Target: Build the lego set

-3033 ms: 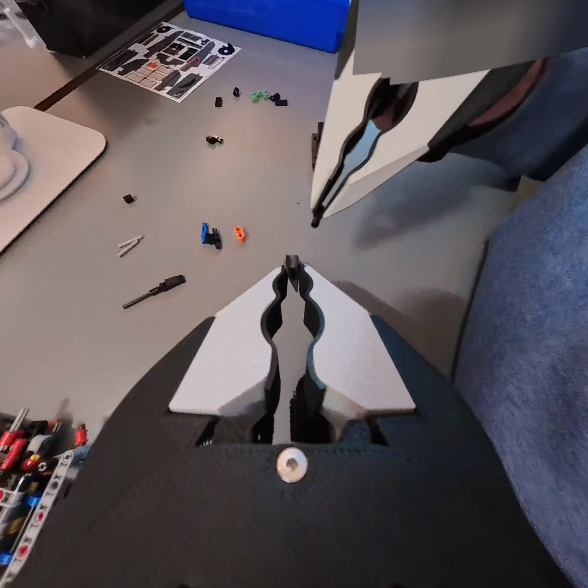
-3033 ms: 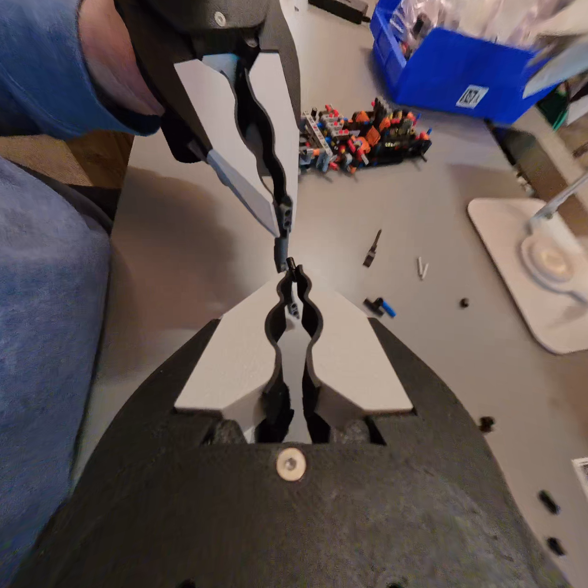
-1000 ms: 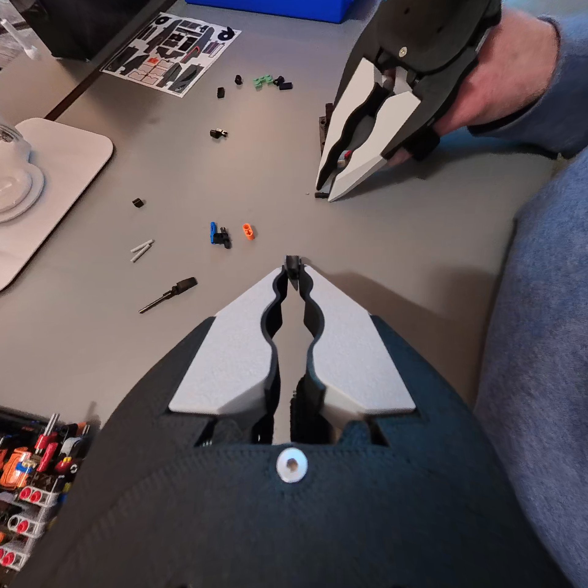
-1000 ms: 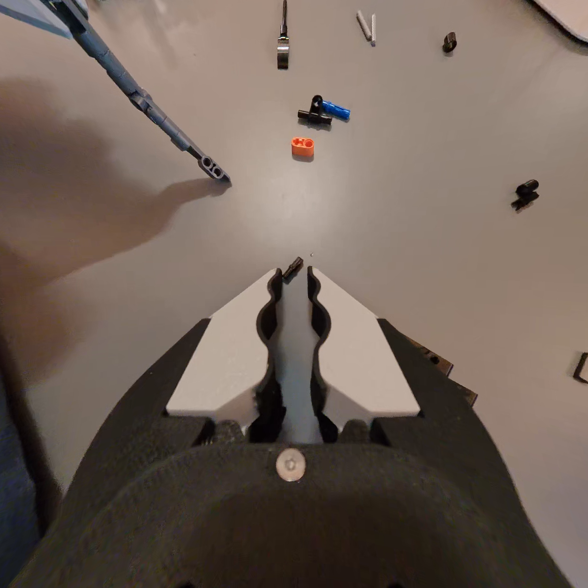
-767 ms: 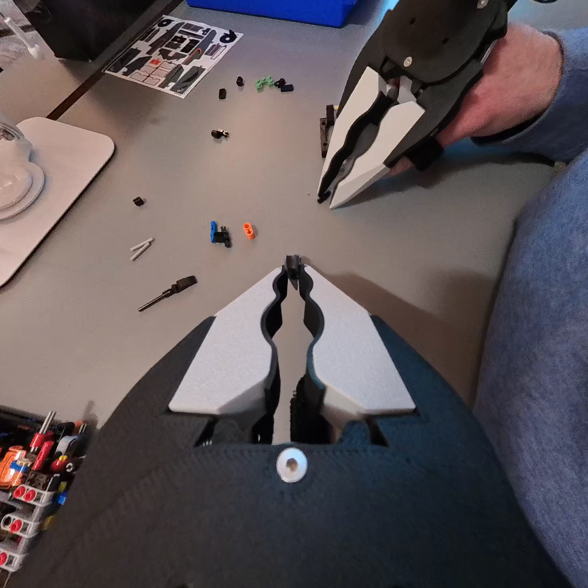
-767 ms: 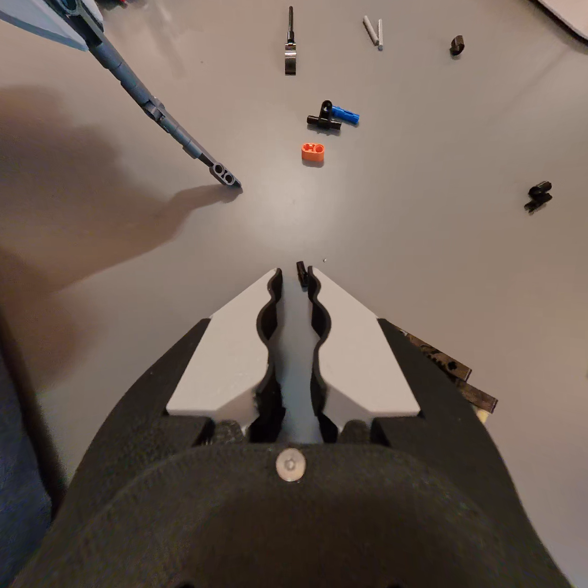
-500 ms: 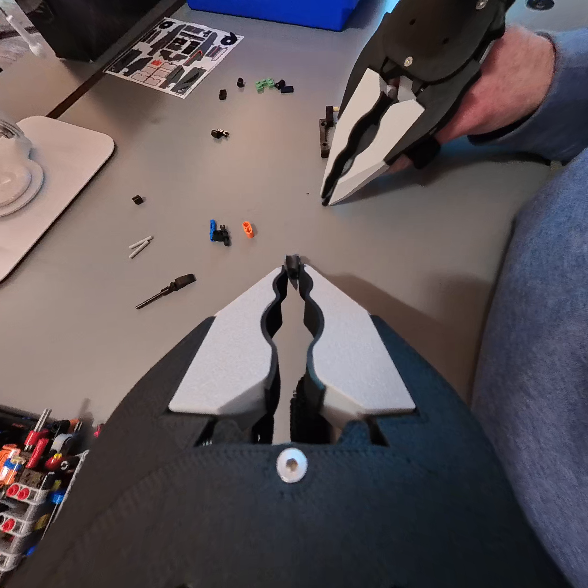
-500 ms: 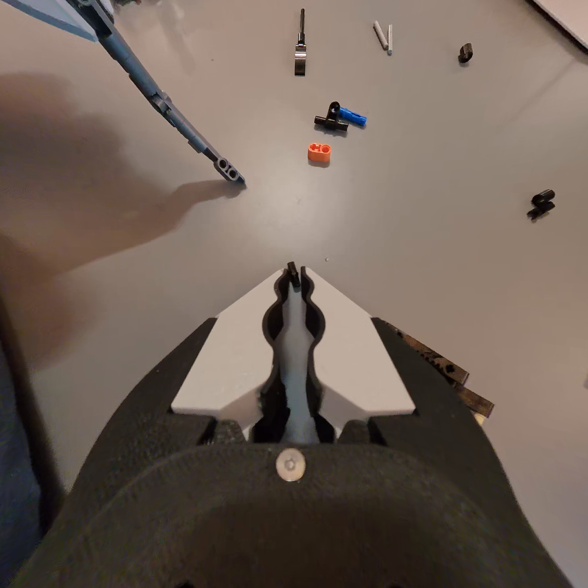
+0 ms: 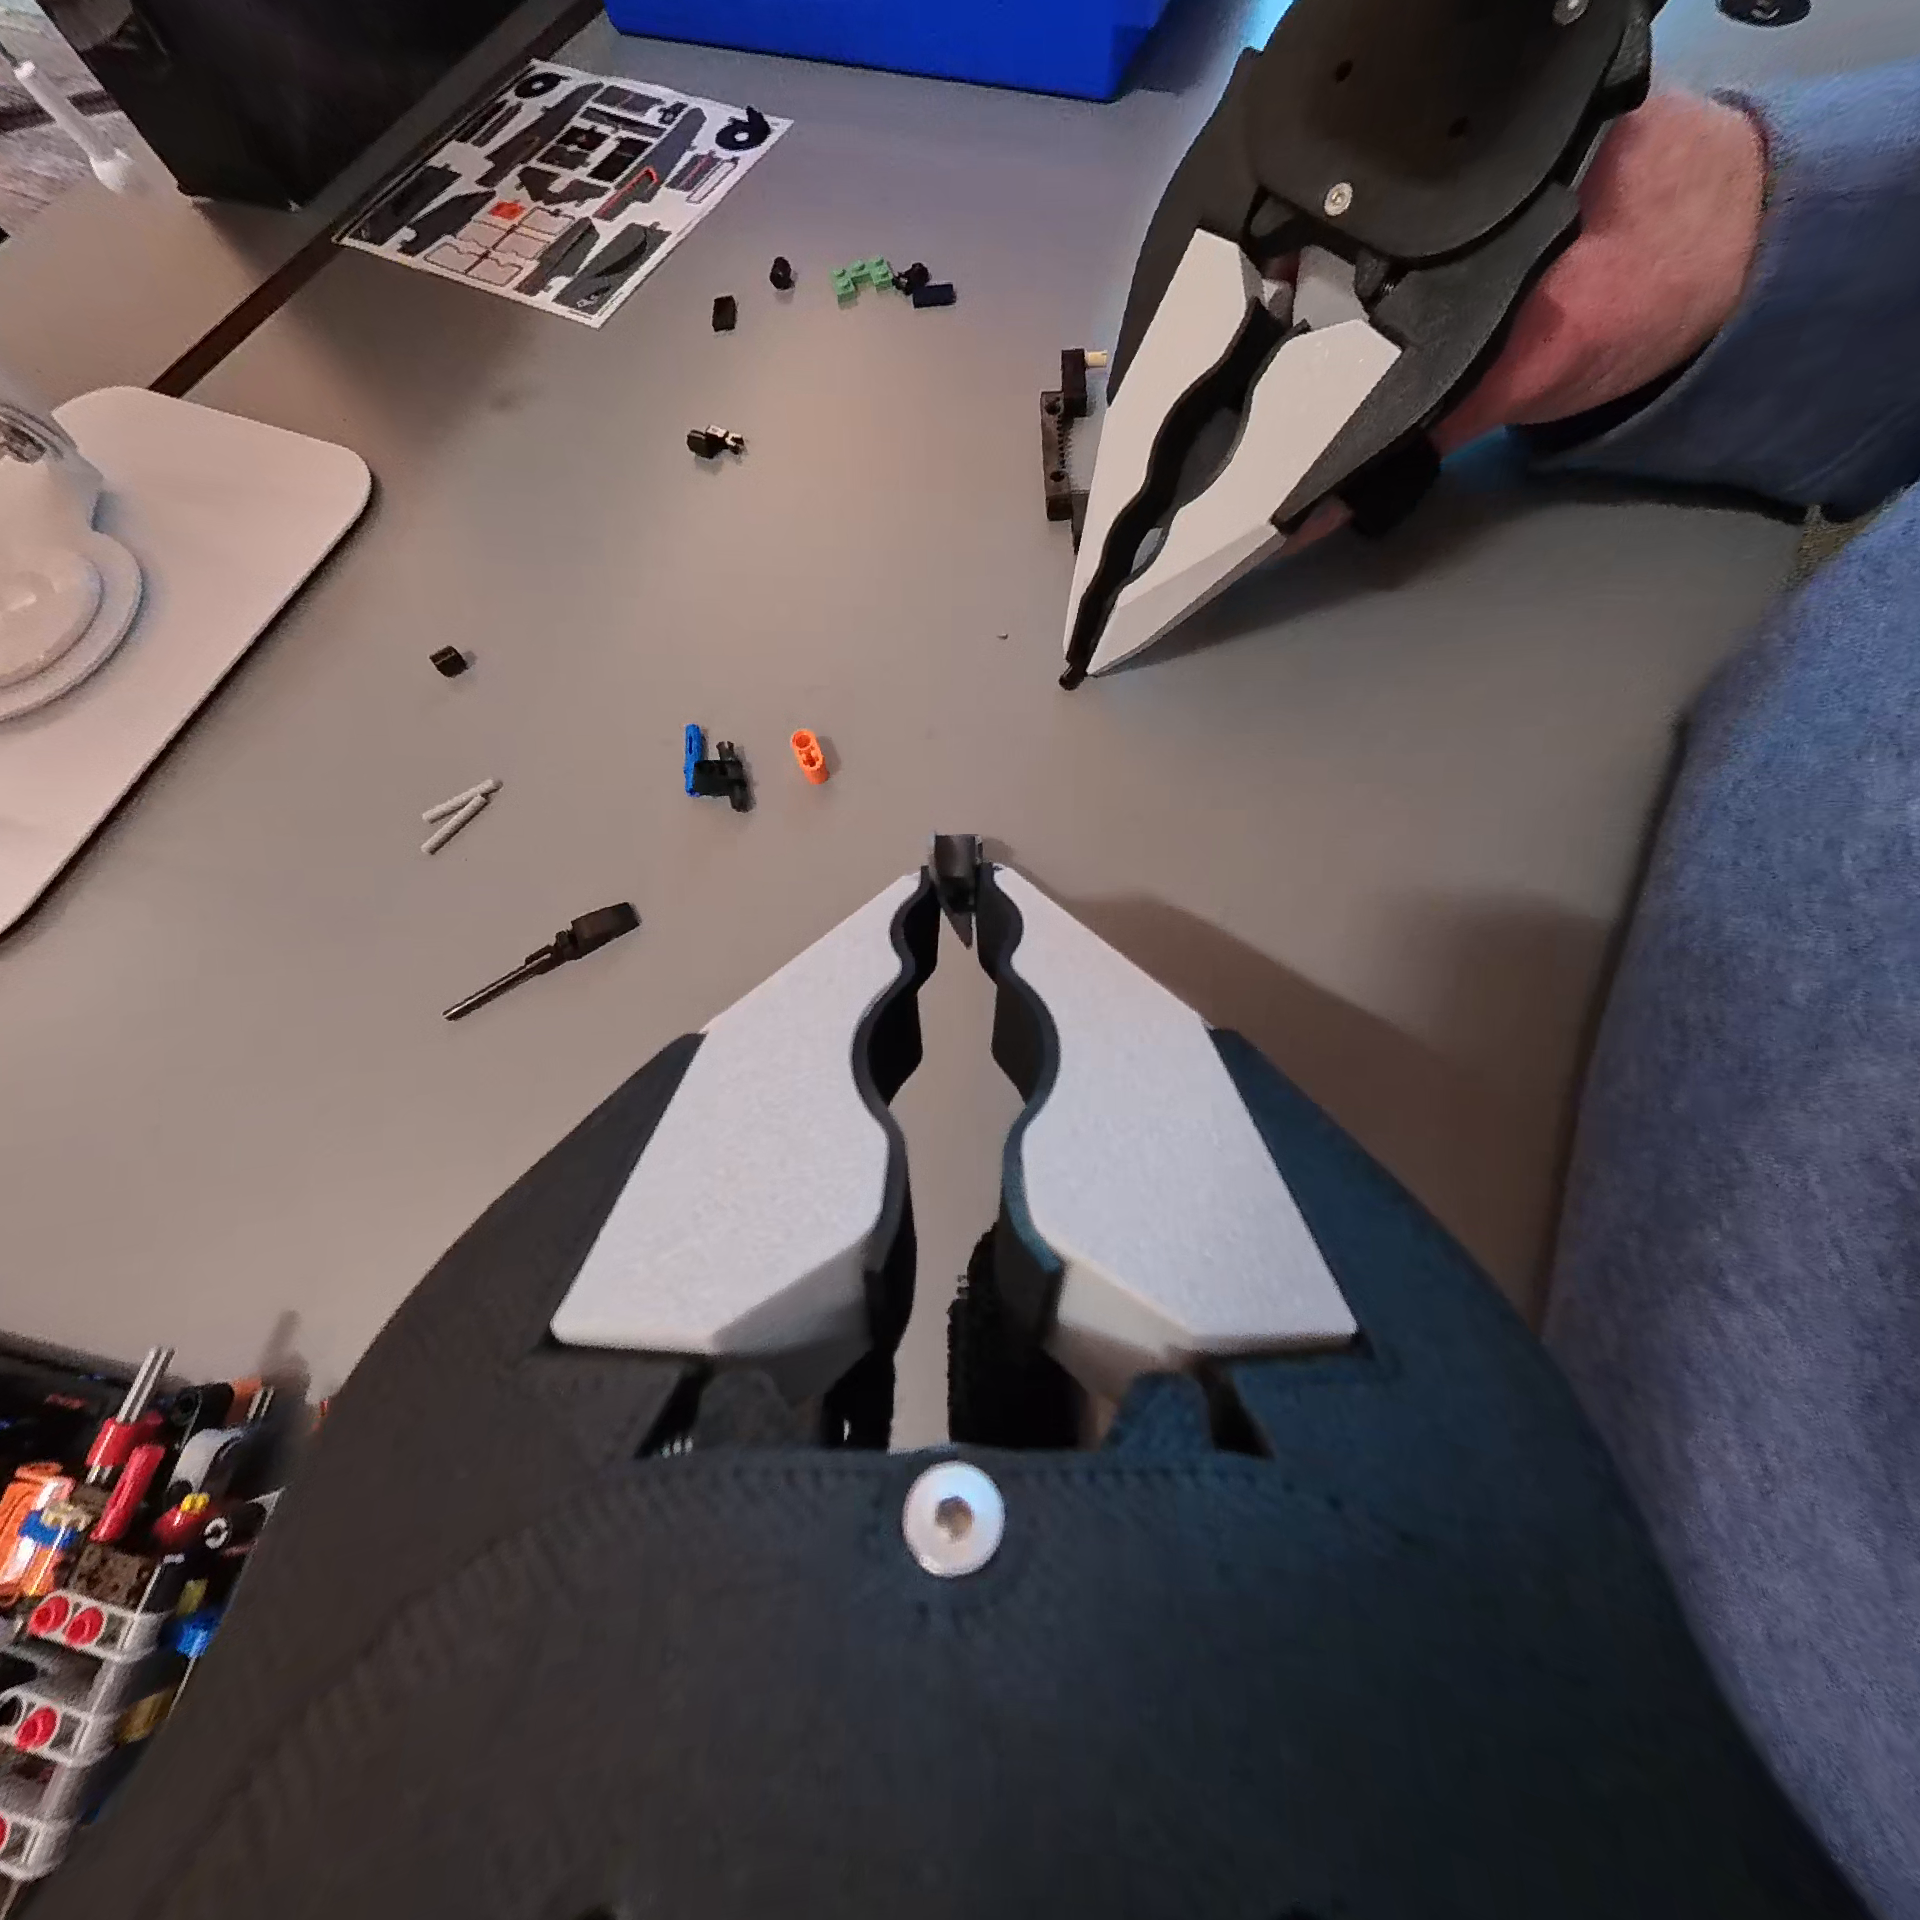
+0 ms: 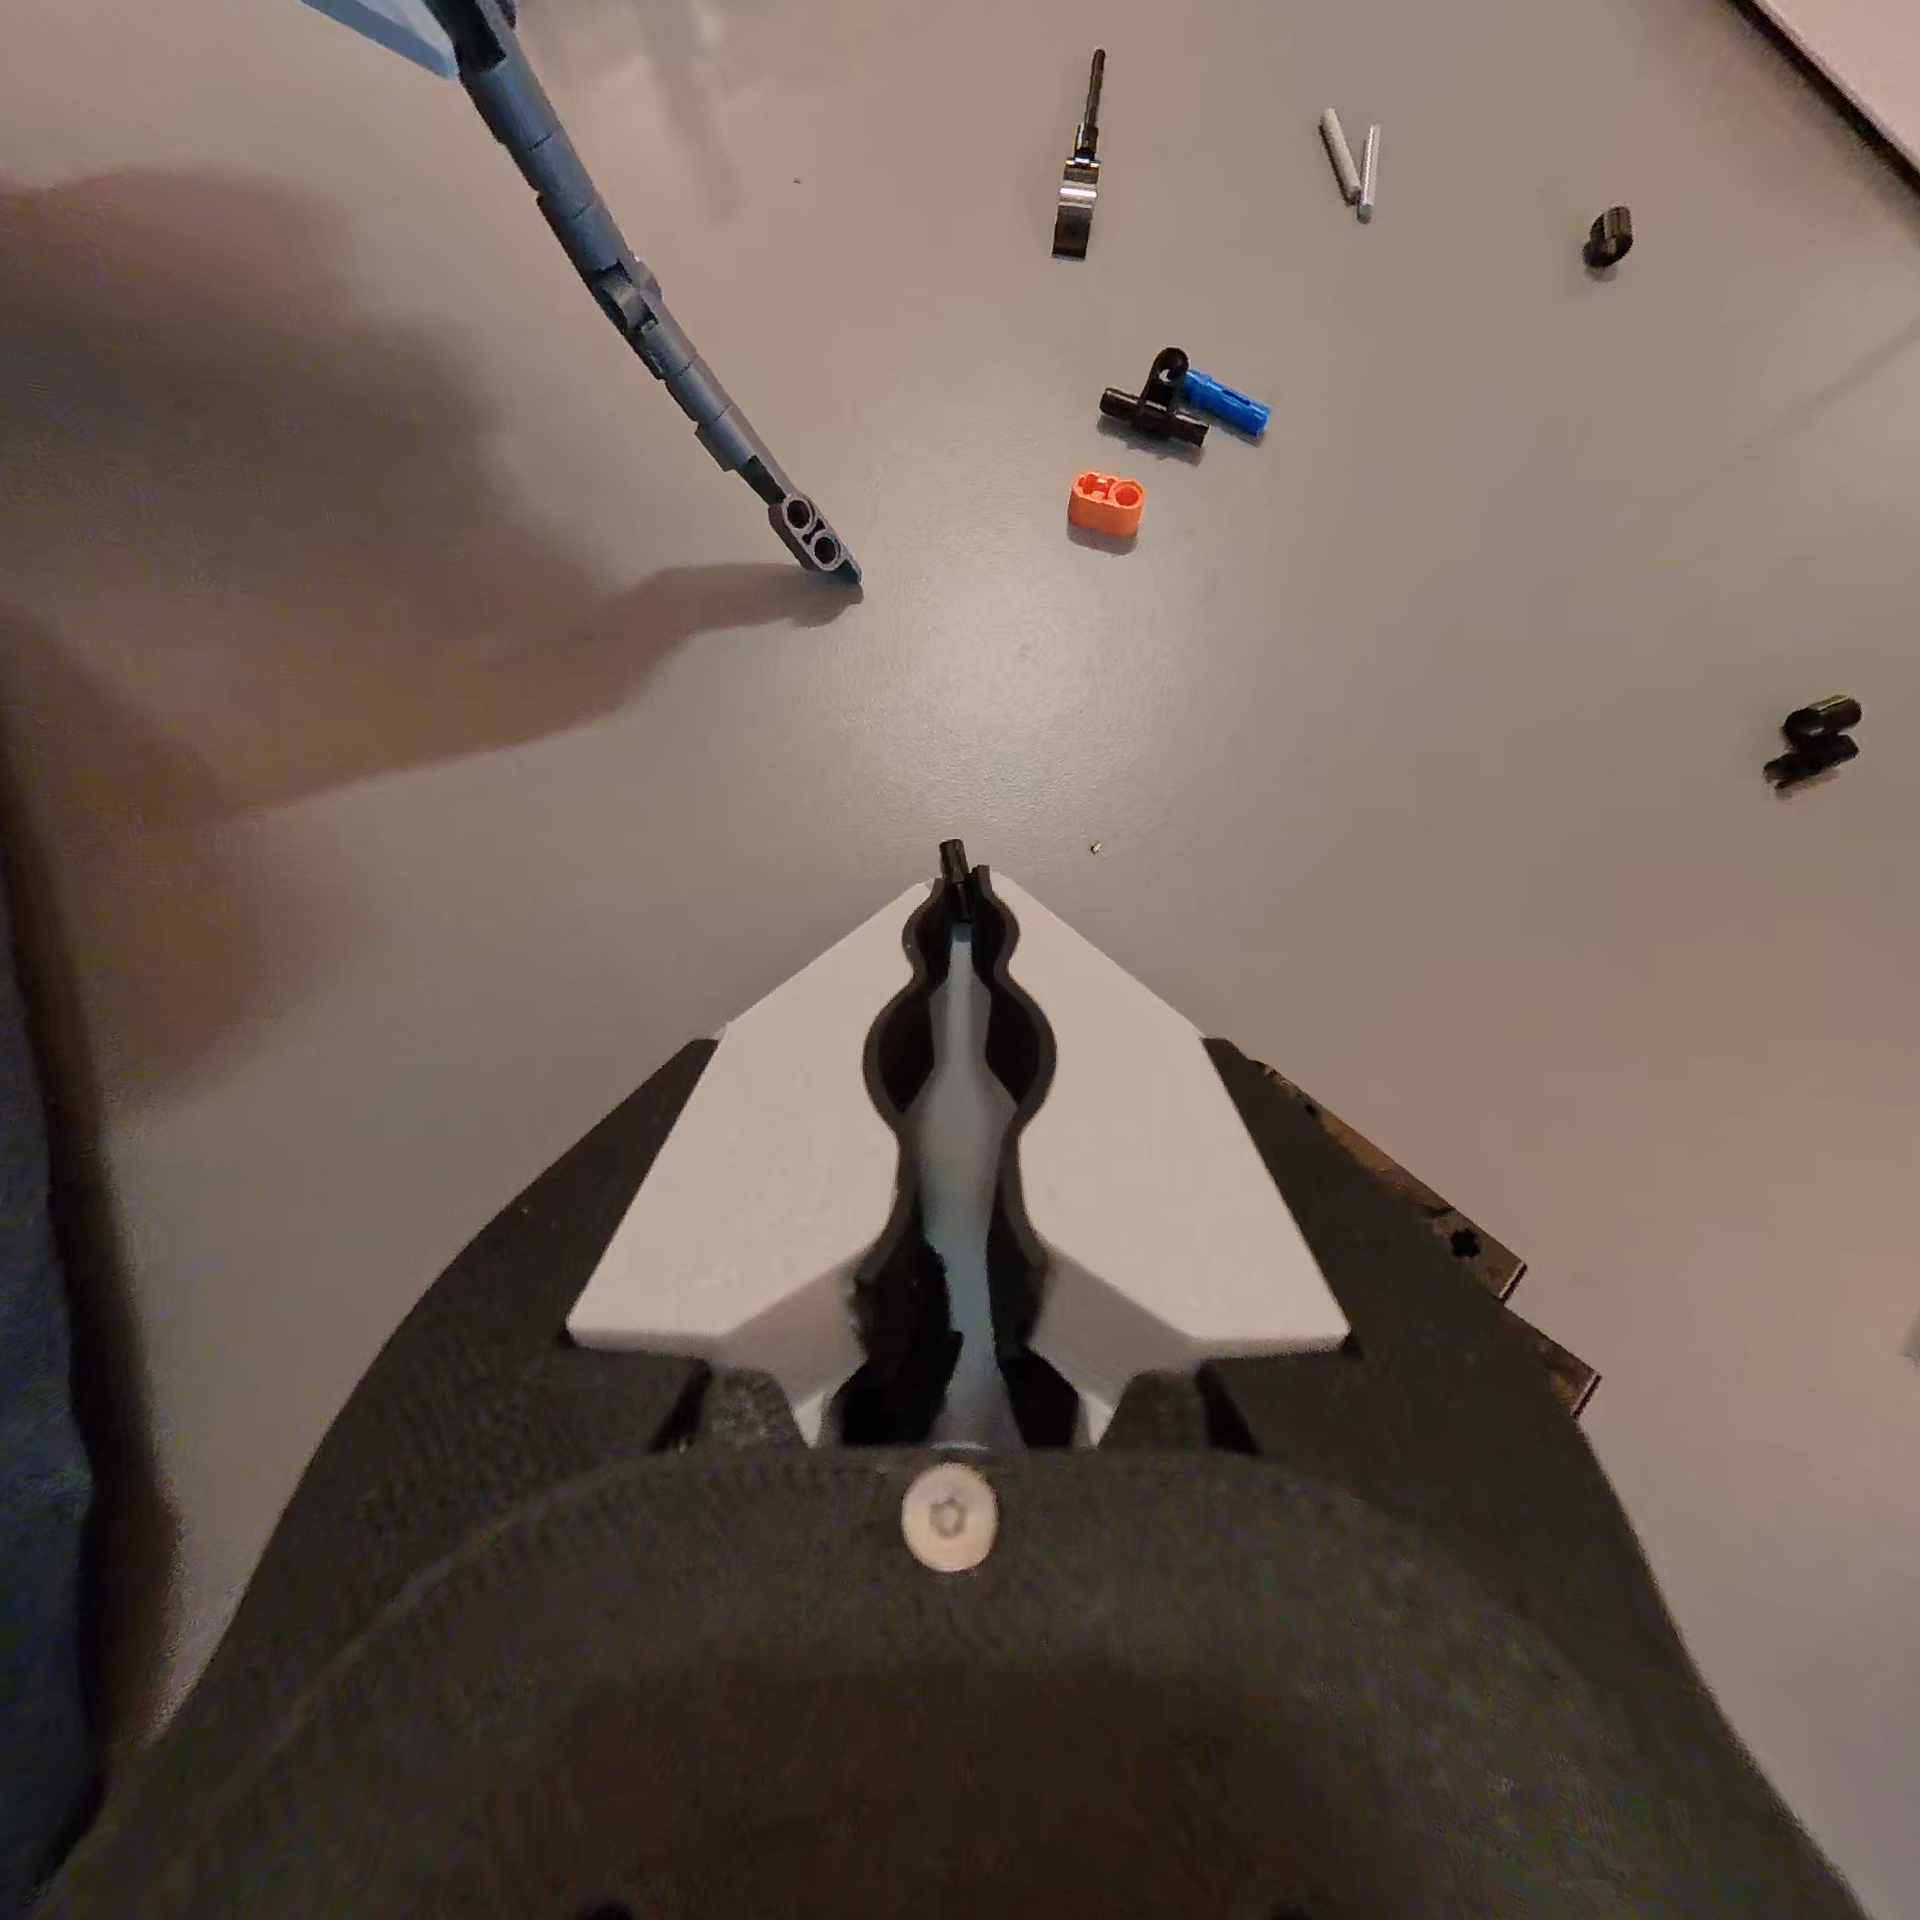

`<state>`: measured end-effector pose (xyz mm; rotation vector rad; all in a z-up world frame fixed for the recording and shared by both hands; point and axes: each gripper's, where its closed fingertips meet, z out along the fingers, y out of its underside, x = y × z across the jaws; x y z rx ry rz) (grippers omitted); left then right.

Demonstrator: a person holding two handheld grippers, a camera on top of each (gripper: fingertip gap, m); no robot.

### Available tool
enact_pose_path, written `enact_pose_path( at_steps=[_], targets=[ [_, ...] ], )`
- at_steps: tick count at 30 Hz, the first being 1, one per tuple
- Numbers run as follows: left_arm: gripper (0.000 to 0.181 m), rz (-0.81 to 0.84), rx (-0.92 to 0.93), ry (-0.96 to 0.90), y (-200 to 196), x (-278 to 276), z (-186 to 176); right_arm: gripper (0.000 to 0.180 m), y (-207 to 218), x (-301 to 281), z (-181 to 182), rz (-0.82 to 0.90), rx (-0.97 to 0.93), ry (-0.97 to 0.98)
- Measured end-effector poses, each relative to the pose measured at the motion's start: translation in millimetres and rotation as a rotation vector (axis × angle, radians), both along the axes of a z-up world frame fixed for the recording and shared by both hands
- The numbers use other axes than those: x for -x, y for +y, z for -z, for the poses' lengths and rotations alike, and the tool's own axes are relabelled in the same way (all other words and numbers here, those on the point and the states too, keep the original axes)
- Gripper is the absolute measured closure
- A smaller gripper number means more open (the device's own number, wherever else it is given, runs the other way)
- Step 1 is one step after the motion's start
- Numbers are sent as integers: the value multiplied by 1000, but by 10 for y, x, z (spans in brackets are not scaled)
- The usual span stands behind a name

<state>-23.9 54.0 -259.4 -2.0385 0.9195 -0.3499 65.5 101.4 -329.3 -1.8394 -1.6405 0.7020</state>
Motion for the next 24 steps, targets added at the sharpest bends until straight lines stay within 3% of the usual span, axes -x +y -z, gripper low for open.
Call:
enact_pose_path(
  at_steps=[7, 16, 24],
  targets=[
    [176, 10, -11, -1, -4, -28, -42, 179, -67, 100, -249, -62, -12, 82],
    [176, 63, 18, -19, -33, -173, -86, 179, -451, 537, -882, -324, -191, 198],
    [176, 90, 84, -135, -128, -270, -122, 179, -597, 626, -953, -452, -307, 170]
  ],
)
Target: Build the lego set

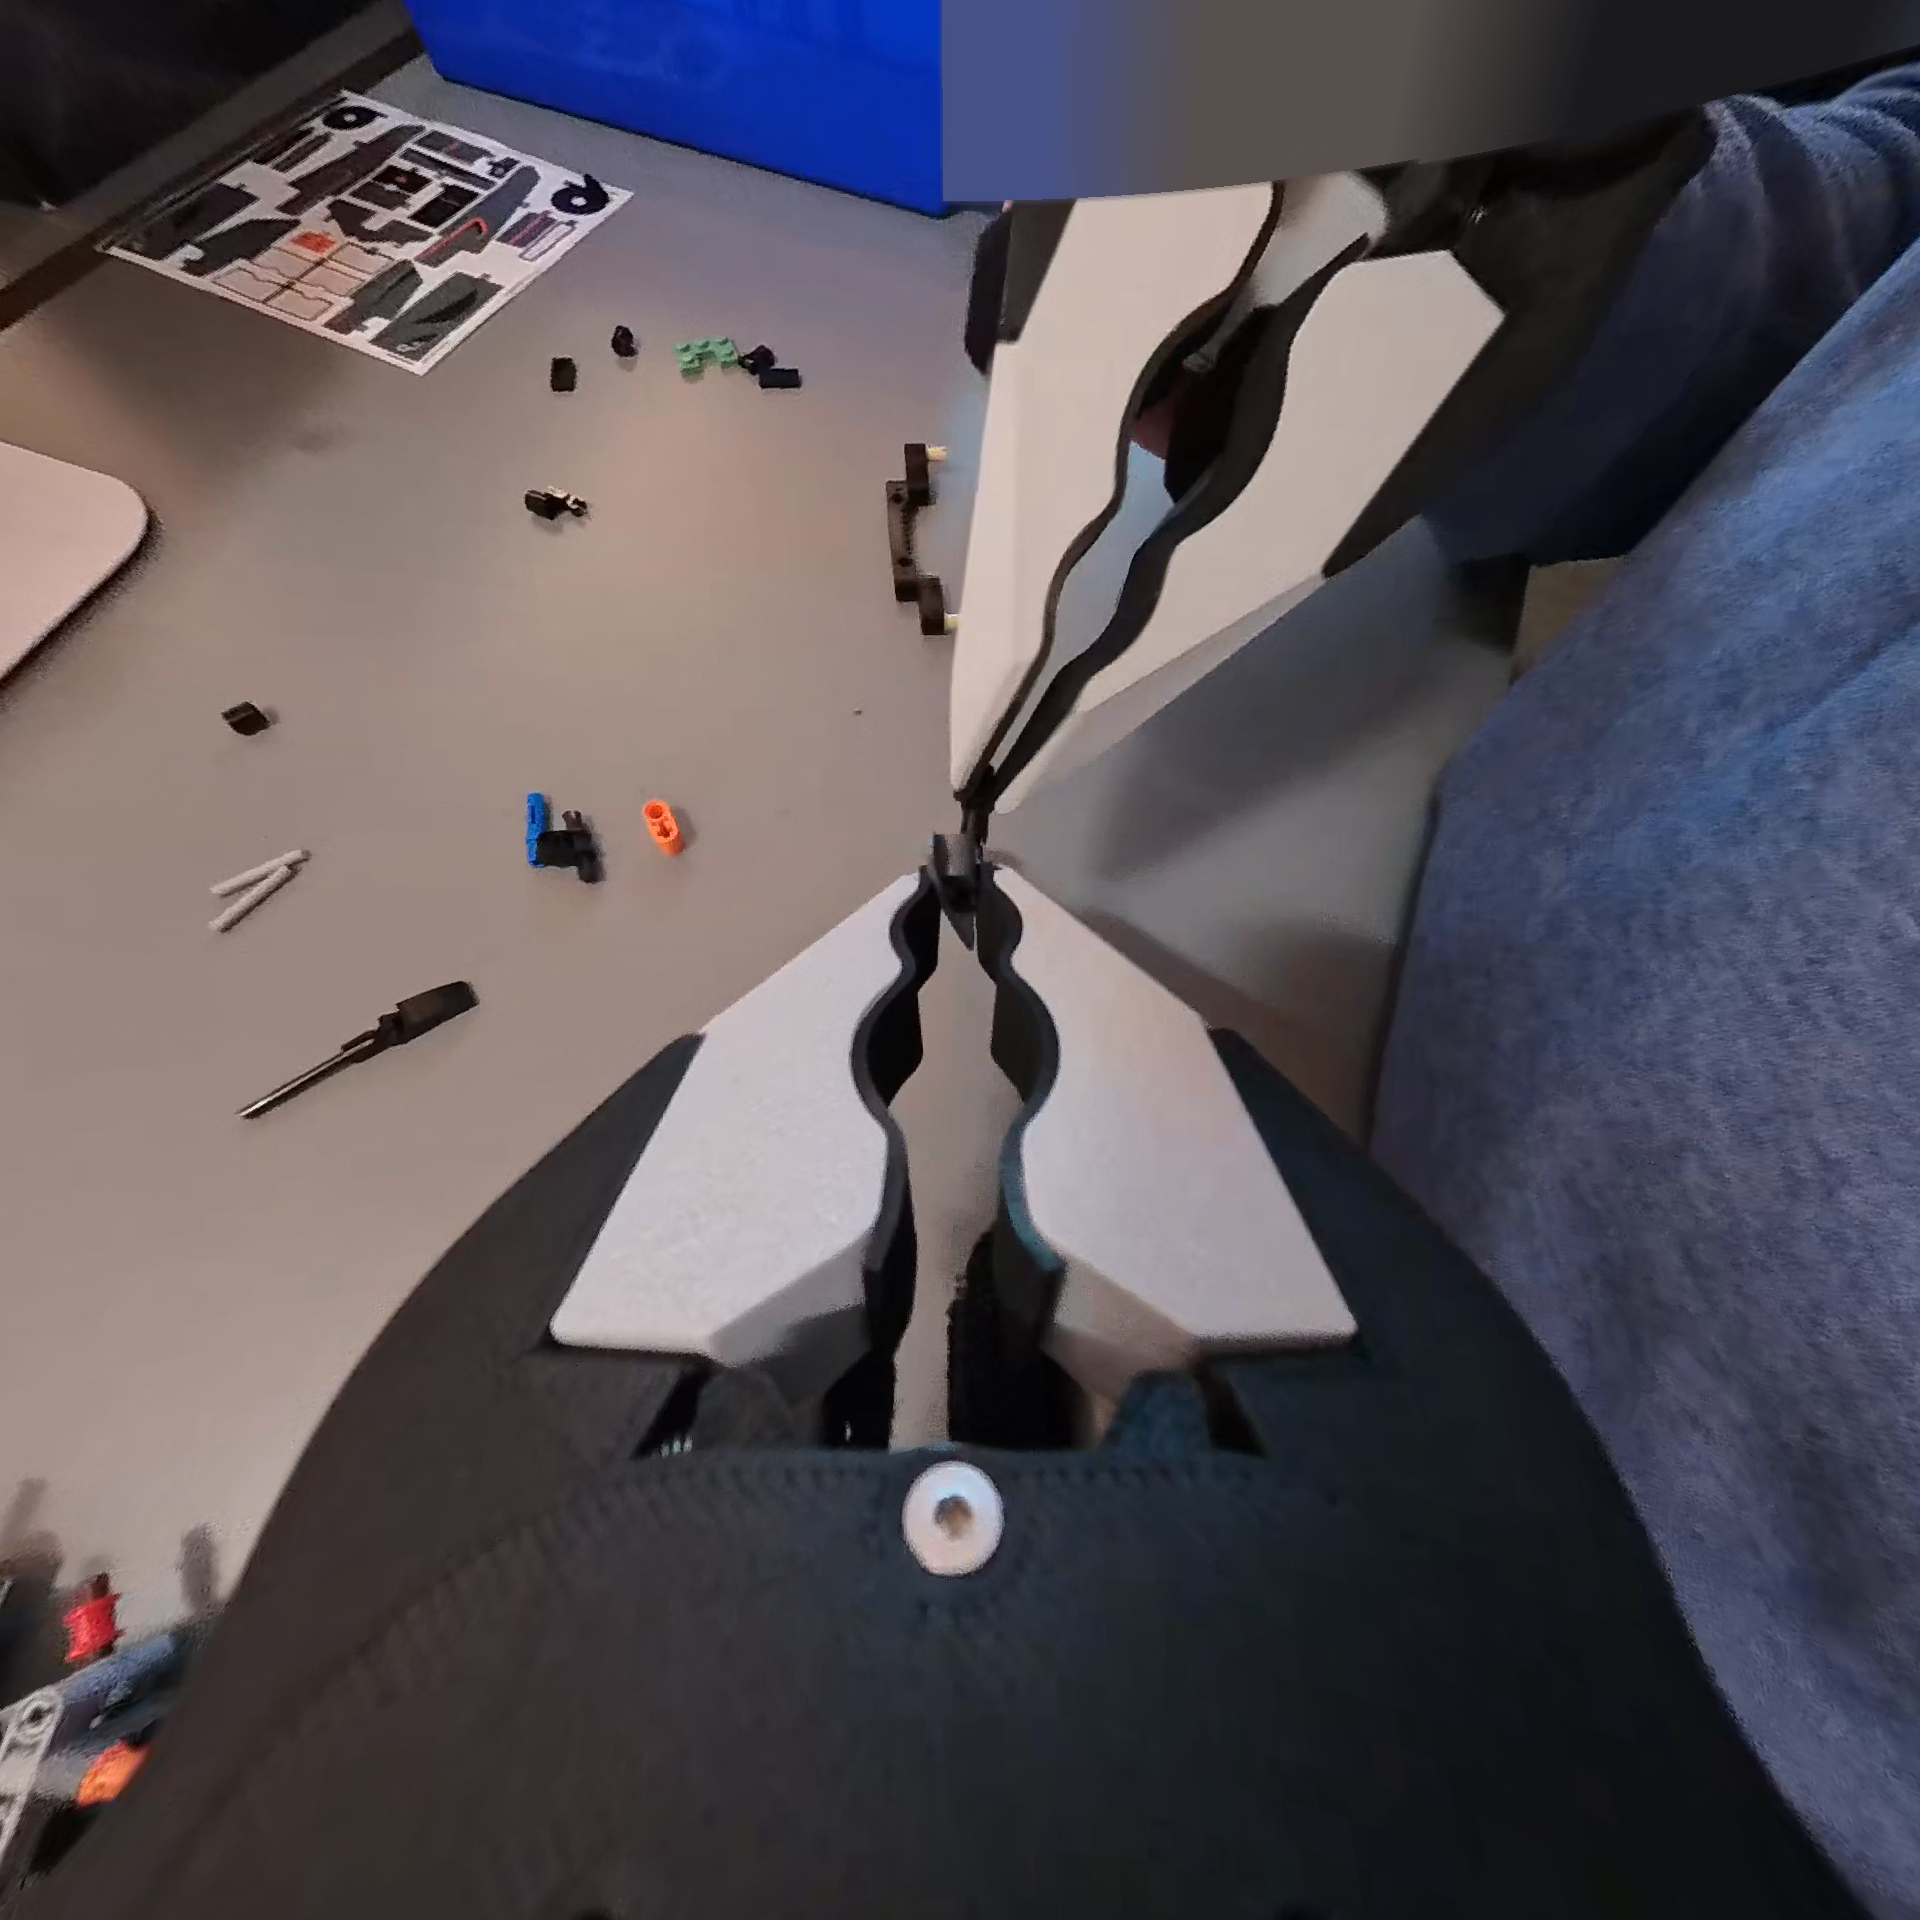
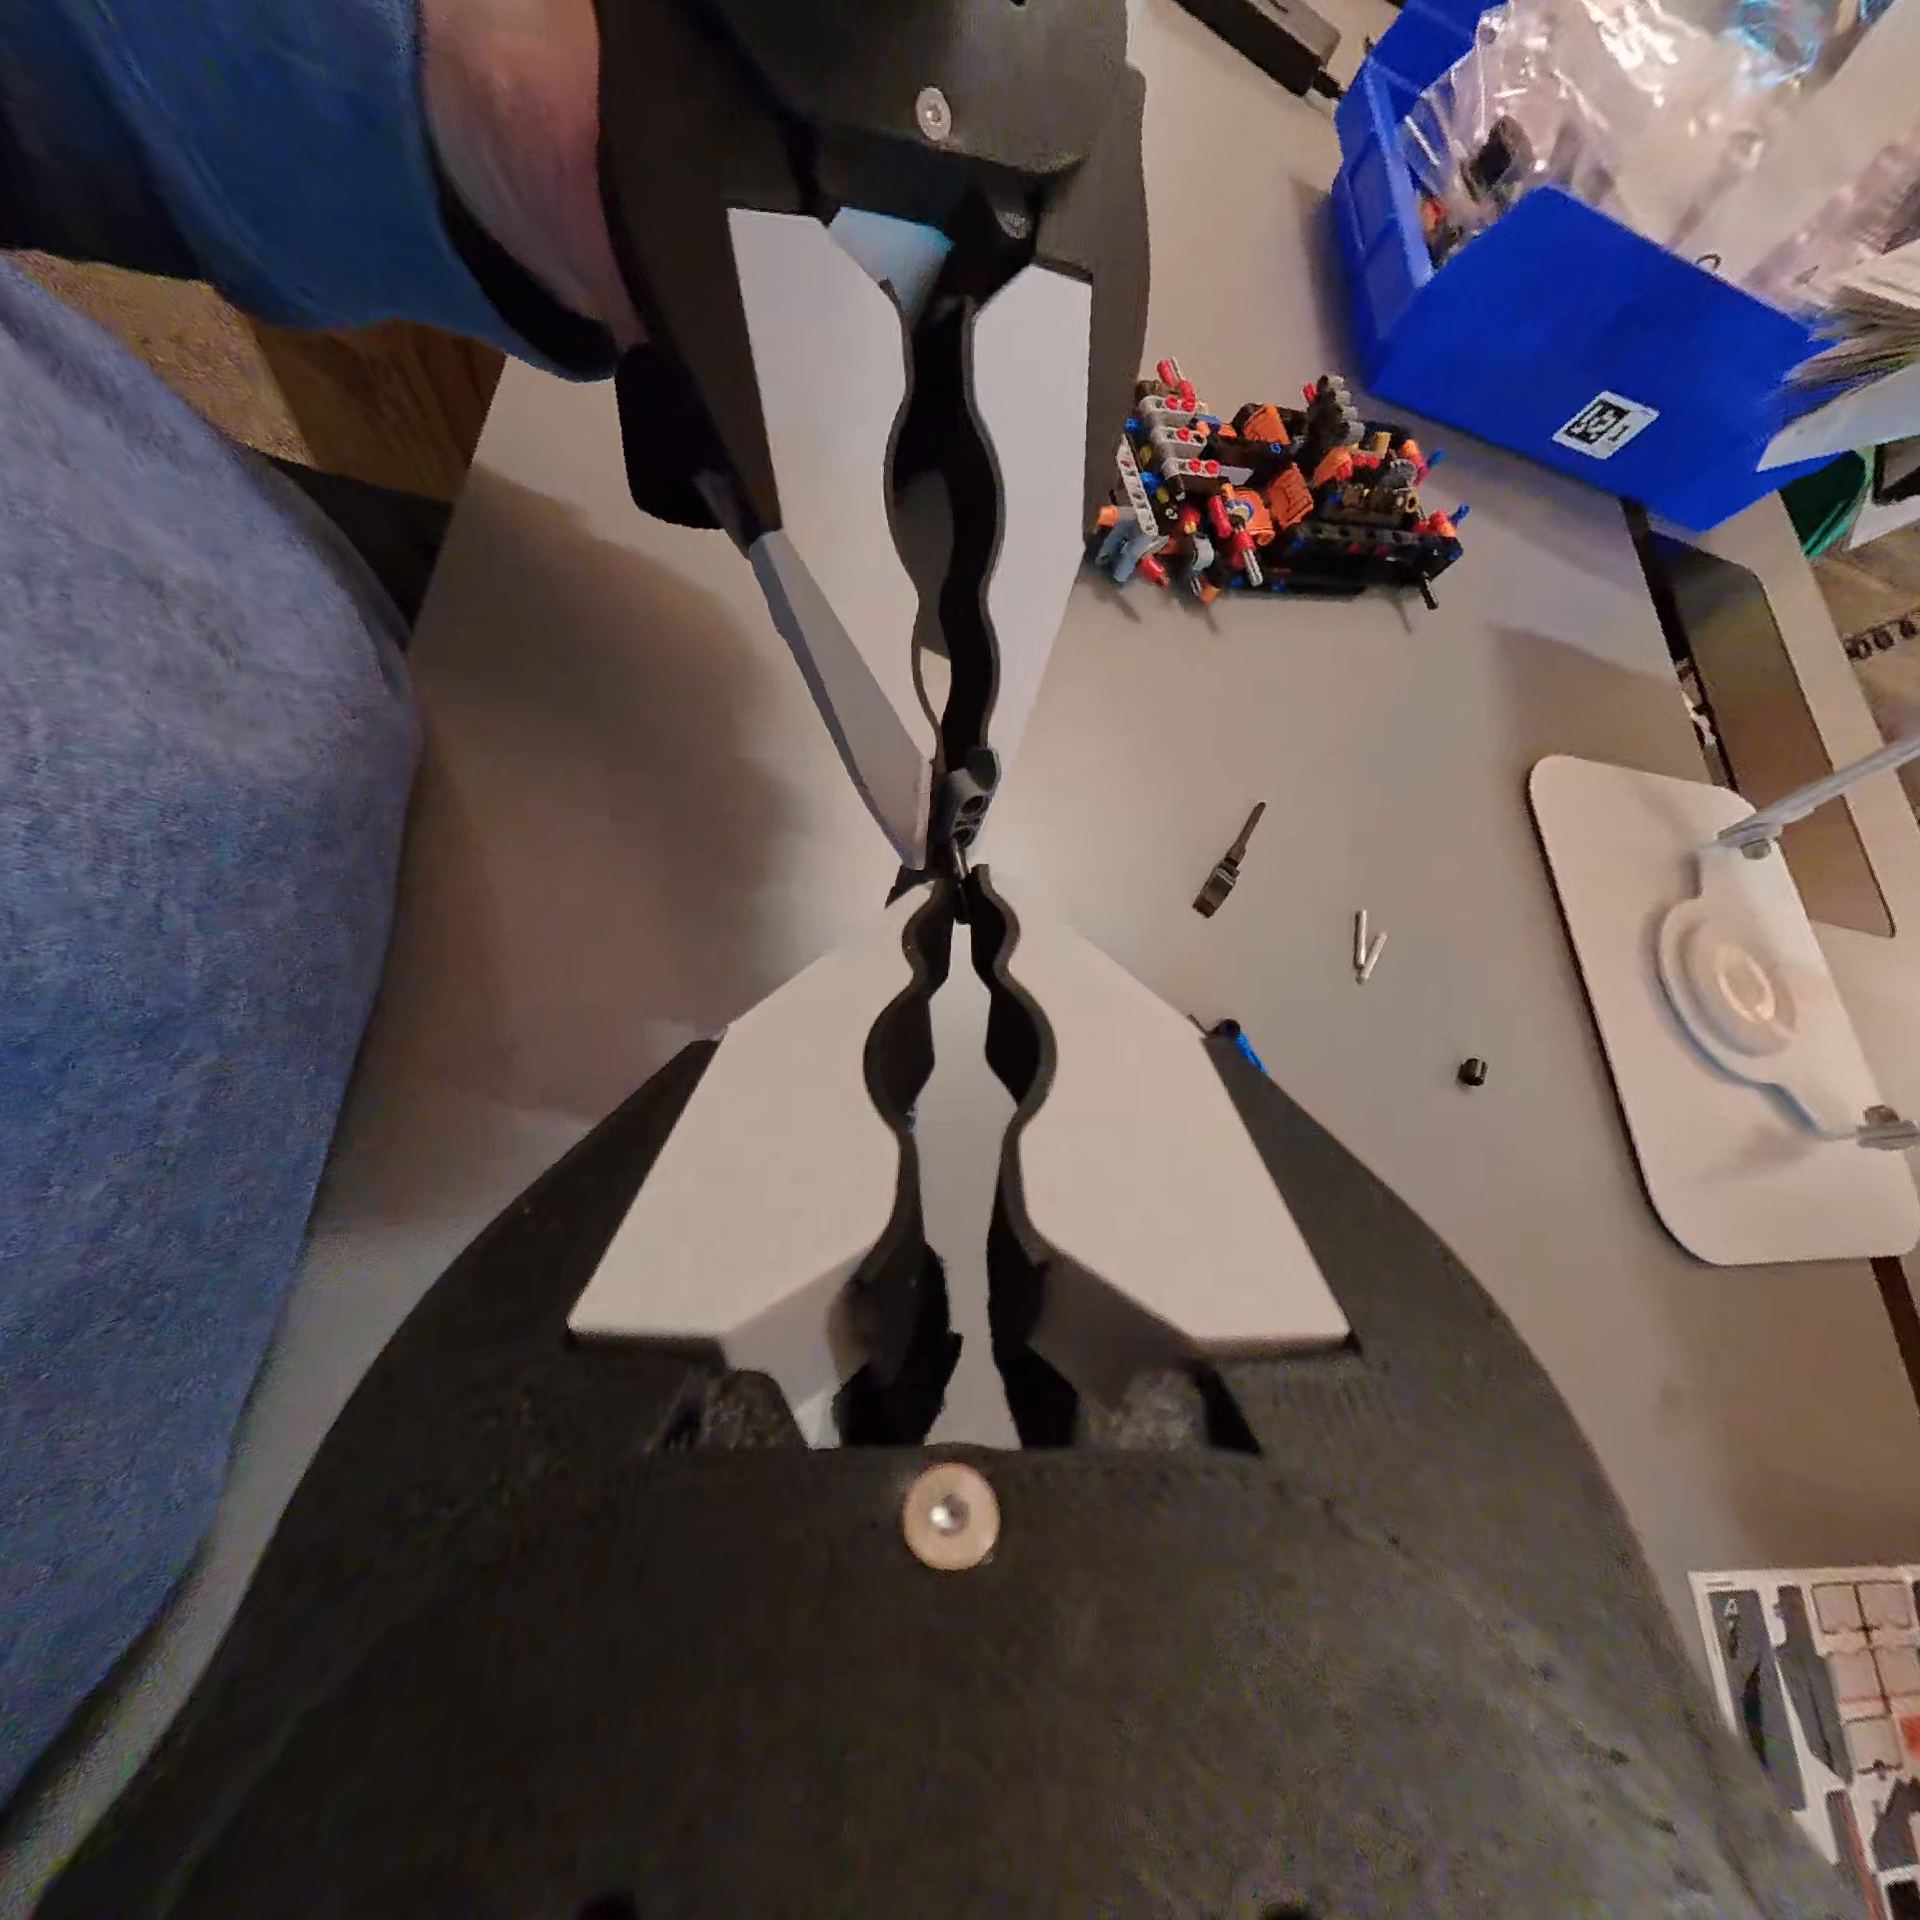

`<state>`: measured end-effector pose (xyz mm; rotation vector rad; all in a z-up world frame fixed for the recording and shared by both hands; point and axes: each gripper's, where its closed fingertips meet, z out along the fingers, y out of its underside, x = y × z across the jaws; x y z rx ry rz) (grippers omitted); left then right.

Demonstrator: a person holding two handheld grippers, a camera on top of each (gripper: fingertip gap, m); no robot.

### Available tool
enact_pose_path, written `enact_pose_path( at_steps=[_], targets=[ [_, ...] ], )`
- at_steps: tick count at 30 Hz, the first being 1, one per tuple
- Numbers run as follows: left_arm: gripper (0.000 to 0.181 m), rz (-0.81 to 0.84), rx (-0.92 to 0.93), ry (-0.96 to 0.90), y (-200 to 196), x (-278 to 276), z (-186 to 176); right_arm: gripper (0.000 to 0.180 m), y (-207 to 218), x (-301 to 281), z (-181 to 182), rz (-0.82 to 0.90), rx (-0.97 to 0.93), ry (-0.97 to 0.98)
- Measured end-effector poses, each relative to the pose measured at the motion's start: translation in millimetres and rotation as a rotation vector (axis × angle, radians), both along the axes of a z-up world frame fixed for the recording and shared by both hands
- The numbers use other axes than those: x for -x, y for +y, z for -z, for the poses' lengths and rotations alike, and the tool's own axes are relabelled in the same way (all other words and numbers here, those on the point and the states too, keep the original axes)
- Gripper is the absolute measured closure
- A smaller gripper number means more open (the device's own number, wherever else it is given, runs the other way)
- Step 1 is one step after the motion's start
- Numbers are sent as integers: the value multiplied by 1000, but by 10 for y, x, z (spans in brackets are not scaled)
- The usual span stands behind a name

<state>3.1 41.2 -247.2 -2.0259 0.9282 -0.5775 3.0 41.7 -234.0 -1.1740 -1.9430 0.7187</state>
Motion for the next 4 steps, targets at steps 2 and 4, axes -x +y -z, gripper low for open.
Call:
enact_pose_path(
  at_steps=[2, 4],
  targets=[
    [176, 6, 23, -33, -24, -16, -5, 179, -14, 3, -14, -14, -9, -1],
    [176, 3, 48, -74, -37, -25, -11, 179, -26, 4, -25, -27, -30, -5]
  ],
)
